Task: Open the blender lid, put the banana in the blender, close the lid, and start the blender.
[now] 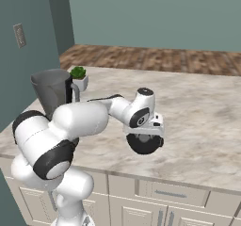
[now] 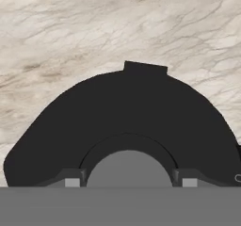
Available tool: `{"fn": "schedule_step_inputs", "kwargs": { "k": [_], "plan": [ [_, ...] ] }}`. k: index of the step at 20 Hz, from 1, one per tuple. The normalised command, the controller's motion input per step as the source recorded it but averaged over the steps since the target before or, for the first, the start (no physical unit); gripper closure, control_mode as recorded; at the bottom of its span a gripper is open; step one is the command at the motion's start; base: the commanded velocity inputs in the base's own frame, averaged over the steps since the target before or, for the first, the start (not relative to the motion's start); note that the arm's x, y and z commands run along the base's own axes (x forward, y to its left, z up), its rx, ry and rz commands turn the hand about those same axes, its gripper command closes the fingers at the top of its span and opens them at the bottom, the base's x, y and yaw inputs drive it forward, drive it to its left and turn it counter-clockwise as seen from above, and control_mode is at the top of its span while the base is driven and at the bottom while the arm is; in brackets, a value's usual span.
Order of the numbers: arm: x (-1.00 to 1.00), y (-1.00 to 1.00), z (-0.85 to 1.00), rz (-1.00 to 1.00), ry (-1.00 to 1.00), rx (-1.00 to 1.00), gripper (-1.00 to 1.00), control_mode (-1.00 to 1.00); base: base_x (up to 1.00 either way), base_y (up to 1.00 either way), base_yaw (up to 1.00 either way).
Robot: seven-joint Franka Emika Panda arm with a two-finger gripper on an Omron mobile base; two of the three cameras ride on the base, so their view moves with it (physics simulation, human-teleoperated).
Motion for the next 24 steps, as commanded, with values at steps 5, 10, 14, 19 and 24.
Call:
{"fn": "schedule_step_inputs", "kwargs": {
  "k": [5,10,14,19,24],
  "plan": [
    [-0.26,0.00,0.22,0.00,-0.09,0.02,1.00,-1.00,0.00,0.00,0.00],
    [-0.20,0.06,0.95,0.00,-0.16,0.03,1.00,-1.00,0.00,0.00,0.00],
    [-0.17,0.17,1.00,0.00,-0.15,0.00,1.00,-1.00,0.00,0.00,0.00],
    [-0.10,0.30,1.00,0.00,-0.06,0.00,1.00,-1.00,0.00,0.00,0.00],
    [-0.01,0.38,1.00,0.00,0.00,0.00,1.00,-1.00,0.00,0.00,0.00]
  ]
}}
